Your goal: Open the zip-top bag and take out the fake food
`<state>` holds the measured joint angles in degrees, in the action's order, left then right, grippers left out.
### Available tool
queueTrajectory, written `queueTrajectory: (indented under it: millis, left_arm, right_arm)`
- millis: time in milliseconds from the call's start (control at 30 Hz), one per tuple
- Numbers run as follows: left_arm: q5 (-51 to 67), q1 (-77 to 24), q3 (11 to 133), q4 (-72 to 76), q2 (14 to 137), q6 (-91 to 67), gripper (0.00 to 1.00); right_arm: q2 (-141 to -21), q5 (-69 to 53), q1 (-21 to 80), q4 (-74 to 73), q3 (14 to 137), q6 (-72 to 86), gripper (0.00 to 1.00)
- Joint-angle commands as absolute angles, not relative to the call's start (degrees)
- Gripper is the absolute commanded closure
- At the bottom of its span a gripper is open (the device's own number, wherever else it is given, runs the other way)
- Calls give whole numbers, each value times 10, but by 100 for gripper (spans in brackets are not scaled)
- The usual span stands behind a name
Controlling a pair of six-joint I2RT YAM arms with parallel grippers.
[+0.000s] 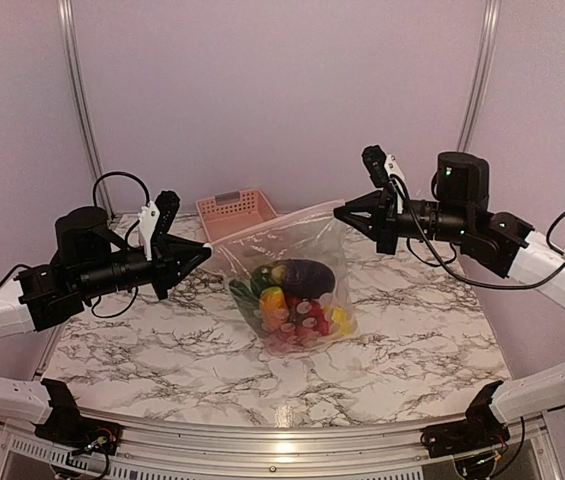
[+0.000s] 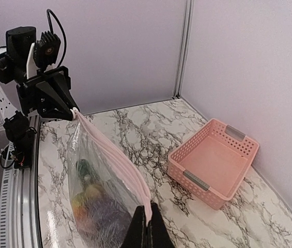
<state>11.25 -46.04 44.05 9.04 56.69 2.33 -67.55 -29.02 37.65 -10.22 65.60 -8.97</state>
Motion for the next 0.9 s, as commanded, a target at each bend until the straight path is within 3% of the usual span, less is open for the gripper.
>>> queueTrajectory:
  millis: [0, 467, 867]
  left_arm:
    - [37, -438, 430, 25, 541, 22, 97]
    - [109, -430, 465, 61, 604, 57, 98]
    - [171, -431, 527, 79, 656, 132, 96]
  right_arm:
    - [-639, -267, 330, -60, 660, -74, 100]
    - [-667, -388, 319, -50, 644, -71, 100]
    - [-695, -417, 375, -154, 669, -128, 98]
